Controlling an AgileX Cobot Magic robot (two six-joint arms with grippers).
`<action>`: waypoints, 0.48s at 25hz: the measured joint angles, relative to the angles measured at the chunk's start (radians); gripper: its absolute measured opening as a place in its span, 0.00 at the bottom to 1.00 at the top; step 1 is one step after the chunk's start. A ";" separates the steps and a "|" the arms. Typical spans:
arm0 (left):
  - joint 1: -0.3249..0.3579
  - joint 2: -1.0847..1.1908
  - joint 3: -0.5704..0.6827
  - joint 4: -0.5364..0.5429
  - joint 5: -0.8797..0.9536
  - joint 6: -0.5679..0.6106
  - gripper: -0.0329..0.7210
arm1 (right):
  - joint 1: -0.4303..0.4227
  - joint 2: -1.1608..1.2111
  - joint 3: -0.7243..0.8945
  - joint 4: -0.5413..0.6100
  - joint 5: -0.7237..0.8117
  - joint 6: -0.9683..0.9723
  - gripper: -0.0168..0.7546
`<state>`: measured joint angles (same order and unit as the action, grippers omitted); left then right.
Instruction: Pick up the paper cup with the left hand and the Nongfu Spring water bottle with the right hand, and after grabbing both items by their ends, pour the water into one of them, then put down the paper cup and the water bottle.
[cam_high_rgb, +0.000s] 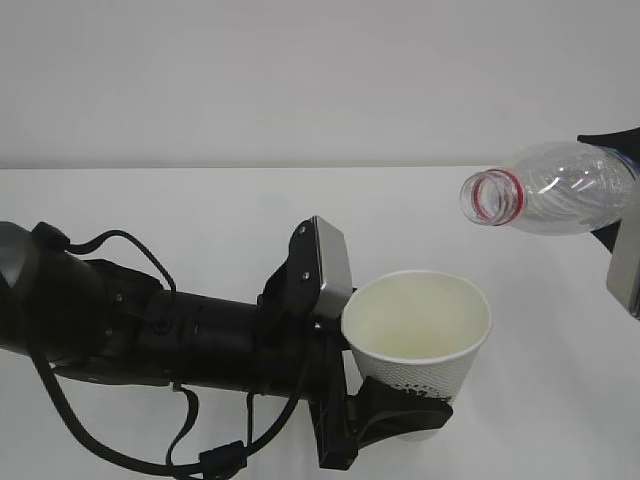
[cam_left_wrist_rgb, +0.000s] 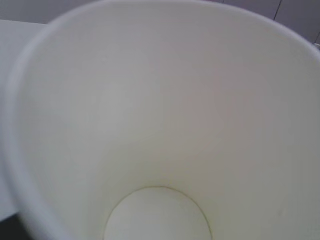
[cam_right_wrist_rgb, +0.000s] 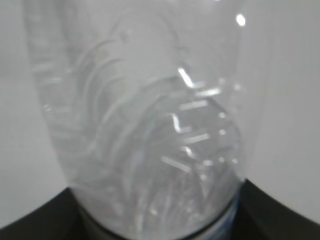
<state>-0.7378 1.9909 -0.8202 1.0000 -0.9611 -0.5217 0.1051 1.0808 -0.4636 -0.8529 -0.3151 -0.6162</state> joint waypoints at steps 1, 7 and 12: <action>0.000 0.000 0.000 0.000 0.000 0.000 0.77 | 0.000 0.000 0.000 0.000 0.000 0.000 0.57; 0.000 0.000 0.000 0.000 -0.021 0.000 0.77 | 0.000 0.000 0.000 0.024 -0.006 -0.040 0.57; 0.000 0.000 0.000 0.000 -0.021 0.000 0.77 | 0.000 0.000 0.000 0.039 -0.009 -0.073 0.58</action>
<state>-0.7382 1.9909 -0.8202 1.0000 -0.9823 -0.5217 0.1051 1.0808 -0.4636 -0.8135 -0.3246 -0.6890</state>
